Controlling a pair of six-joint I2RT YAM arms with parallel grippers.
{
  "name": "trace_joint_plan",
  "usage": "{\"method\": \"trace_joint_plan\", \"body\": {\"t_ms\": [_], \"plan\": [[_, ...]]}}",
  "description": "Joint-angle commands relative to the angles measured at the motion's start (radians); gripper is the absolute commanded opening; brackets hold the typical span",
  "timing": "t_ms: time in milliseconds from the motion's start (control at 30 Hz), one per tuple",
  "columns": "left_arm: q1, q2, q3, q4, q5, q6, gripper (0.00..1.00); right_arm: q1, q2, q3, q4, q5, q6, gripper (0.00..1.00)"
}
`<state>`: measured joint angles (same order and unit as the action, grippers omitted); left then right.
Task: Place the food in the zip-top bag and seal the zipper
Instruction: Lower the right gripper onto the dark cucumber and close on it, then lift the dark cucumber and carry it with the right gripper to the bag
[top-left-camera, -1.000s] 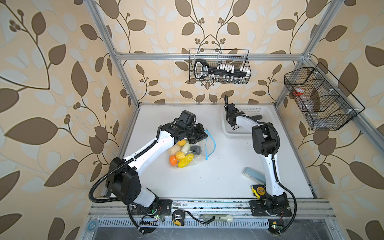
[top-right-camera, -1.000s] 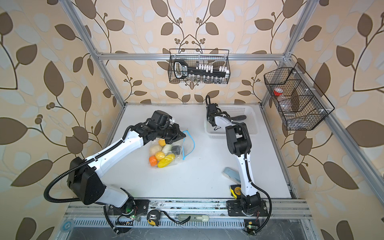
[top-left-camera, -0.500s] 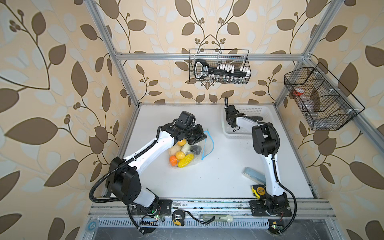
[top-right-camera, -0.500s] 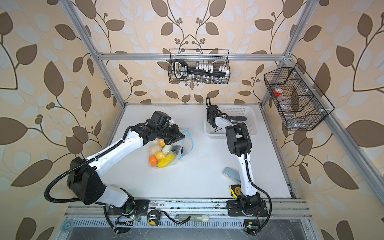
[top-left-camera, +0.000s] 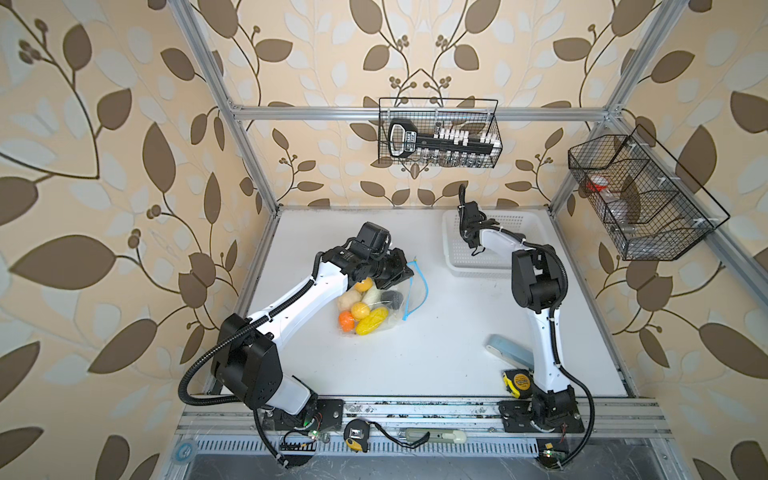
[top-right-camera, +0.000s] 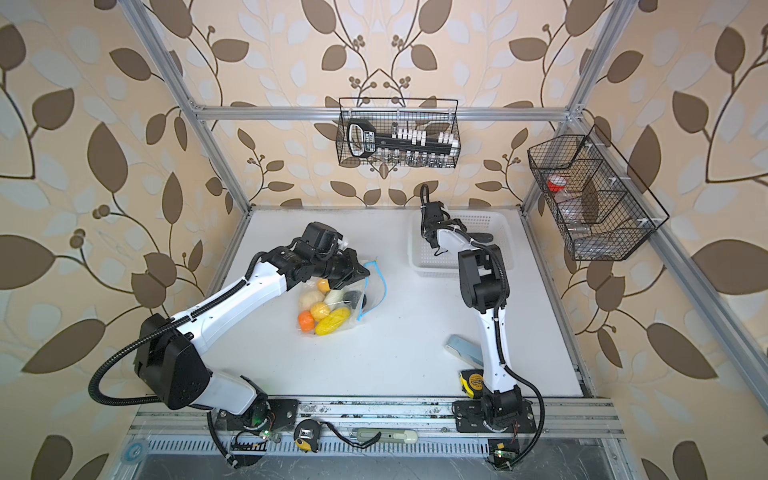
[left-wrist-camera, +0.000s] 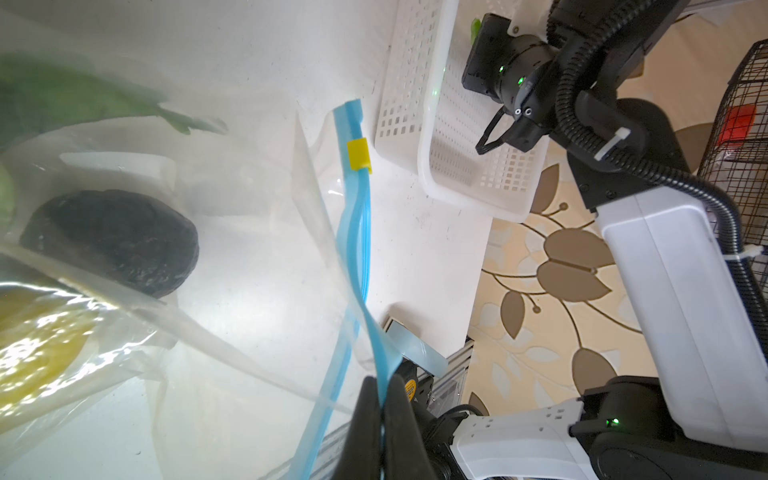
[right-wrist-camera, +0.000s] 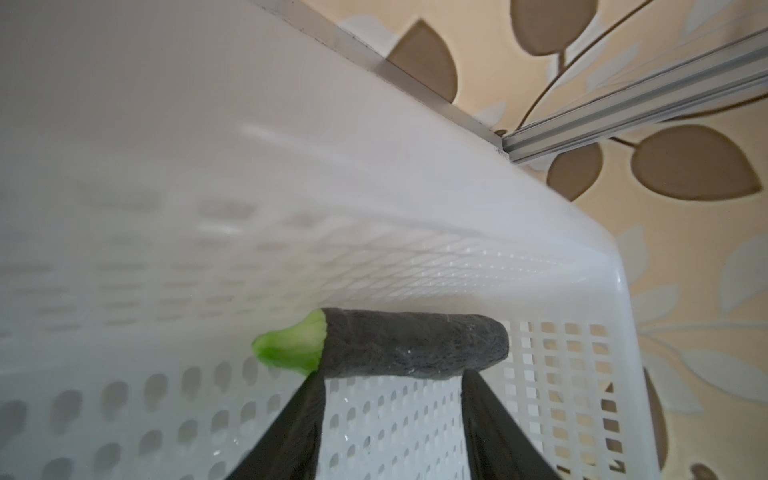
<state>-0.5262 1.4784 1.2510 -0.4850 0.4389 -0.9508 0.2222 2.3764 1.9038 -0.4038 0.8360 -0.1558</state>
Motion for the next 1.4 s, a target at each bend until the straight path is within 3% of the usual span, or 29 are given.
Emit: {"method": "trace_joint_plan", "body": {"t_ms": [0,300,667,1200,1367], "plan": [[0.014,-0.034,-0.009,0.005,0.012,0.014,0.02,0.006,0.019,0.057,-0.026,-0.065,0.012,0.56],[0.022,-0.032,-0.006,0.003,0.017,0.015,0.02,0.005,0.072,0.103,-0.037,-0.074,-0.004,0.61],[0.027,-0.032,-0.005,0.000,0.020,0.017,0.02,-0.018,0.101,0.097,-0.007,-0.053,-0.025,0.59],[0.031,-0.033,-0.007,0.001,0.021,0.017,0.02,-0.039,0.048,0.005,0.135,0.084,-0.053,0.19],[0.034,-0.032,-0.013,0.002,0.022,0.018,0.02,-0.043,-0.002,-0.039,0.180,0.106,-0.036,0.11]]}}
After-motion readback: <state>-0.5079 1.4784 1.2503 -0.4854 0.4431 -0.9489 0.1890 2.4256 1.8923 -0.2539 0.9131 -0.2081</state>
